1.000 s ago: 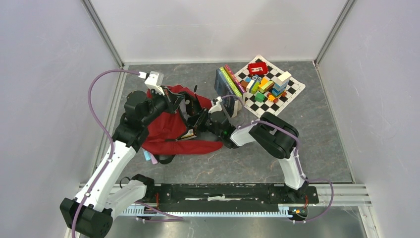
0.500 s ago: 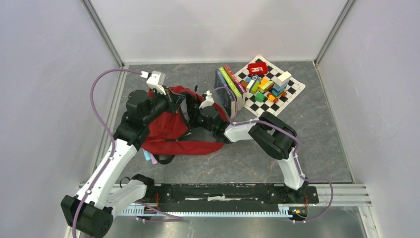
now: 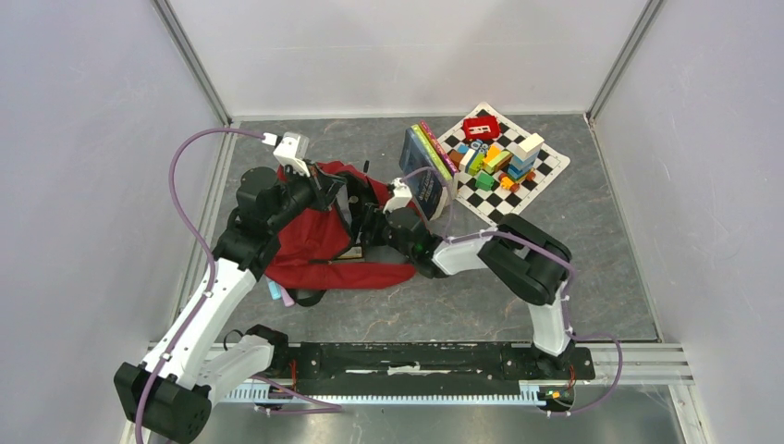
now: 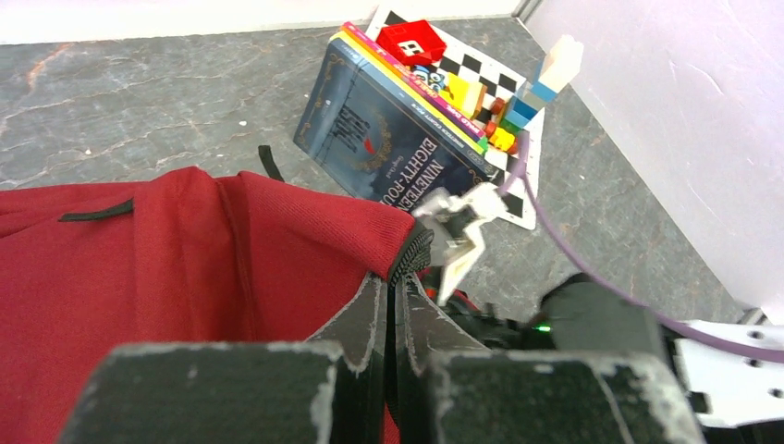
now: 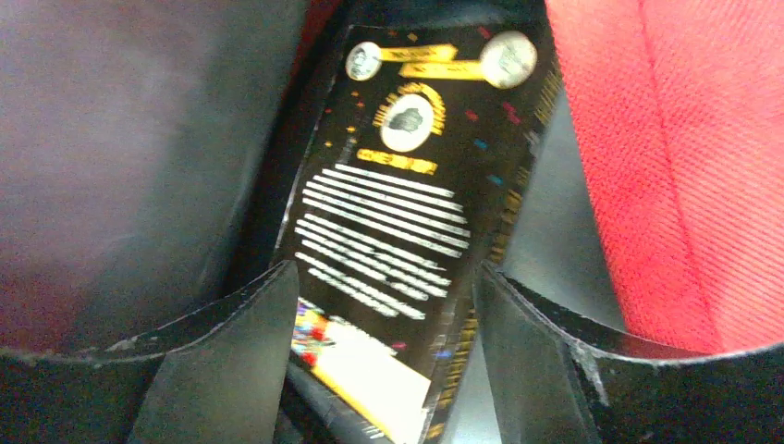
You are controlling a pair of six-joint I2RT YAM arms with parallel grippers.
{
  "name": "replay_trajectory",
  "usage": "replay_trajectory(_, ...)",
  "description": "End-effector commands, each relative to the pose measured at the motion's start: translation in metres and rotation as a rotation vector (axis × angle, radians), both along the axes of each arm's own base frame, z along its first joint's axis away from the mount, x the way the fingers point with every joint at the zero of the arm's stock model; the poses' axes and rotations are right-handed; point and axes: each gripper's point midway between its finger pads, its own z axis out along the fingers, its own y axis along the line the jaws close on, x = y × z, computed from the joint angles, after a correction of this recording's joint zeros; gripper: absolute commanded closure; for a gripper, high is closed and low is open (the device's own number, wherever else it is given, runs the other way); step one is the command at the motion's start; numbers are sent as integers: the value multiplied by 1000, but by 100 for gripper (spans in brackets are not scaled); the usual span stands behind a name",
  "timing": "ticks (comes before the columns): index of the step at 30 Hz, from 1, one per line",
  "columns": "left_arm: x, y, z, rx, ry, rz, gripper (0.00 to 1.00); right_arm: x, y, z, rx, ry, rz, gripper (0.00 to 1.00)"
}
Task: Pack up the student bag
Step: Place the book in the student bag.
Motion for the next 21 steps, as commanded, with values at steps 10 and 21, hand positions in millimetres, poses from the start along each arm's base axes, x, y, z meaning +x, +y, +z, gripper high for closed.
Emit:
replay_trajectory(10, 13, 25, 30, -3, -118, 152, 98, -32, -45, 151, 133, -326, 124, 17)
replay_trajectory(21, 49, 21, 8, -93, -15, 87, 98, 38, -149, 226, -402, -538, 15, 7)
